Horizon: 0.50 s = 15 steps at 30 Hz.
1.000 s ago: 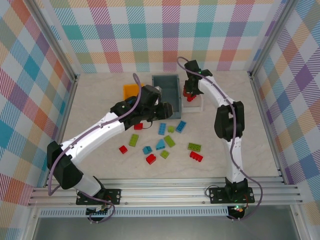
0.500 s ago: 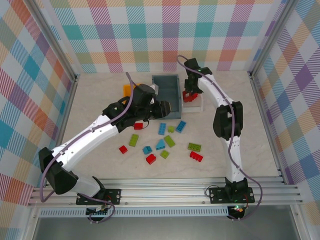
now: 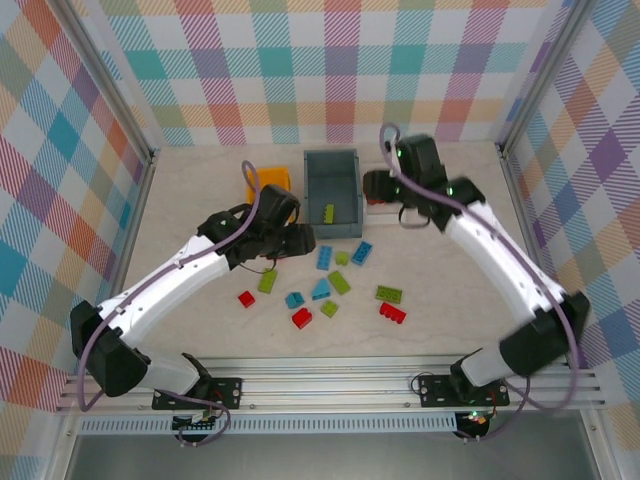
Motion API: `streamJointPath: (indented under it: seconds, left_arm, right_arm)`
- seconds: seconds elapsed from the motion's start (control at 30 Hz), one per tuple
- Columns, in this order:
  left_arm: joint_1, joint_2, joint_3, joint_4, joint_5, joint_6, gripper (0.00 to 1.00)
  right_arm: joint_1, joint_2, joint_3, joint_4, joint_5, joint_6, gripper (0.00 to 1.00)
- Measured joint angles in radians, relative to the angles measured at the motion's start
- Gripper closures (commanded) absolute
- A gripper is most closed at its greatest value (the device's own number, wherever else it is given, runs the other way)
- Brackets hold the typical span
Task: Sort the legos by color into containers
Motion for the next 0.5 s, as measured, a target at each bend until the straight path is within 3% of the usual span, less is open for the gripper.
streamJointPath:
  seconds: [0.13, 0.23, 0.37, 0.5]
  left_arm:
    - [0.116, 0.049, -0.108, -0.074, 0.034, 0.095, 0.35]
    - [0.138, 0.129, -0.122, -0.095, 0.039, 0.170, 0.33]
    - [0.148, 0.238, -0.122, -0.086, 0.040, 0.254, 0.31]
    - [0.168, 0.322, -0.122, -0.079, 0.034, 0.309, 0.32]
  right_arm:
    - [0.189, -0.234, -0.323, 0.132, -0.183, 0.043, 0.22]
    - [0.307, -0.347, -0.486, 0.190, -0.254, 0.103, 0.17]
    - [0.425, -0.426, -0.569, 0.221, -0.275, 0.169, 0.16]
    - [0.458, -0.463, -0.590, 0.242, -0.267, 0.213, 0.16]
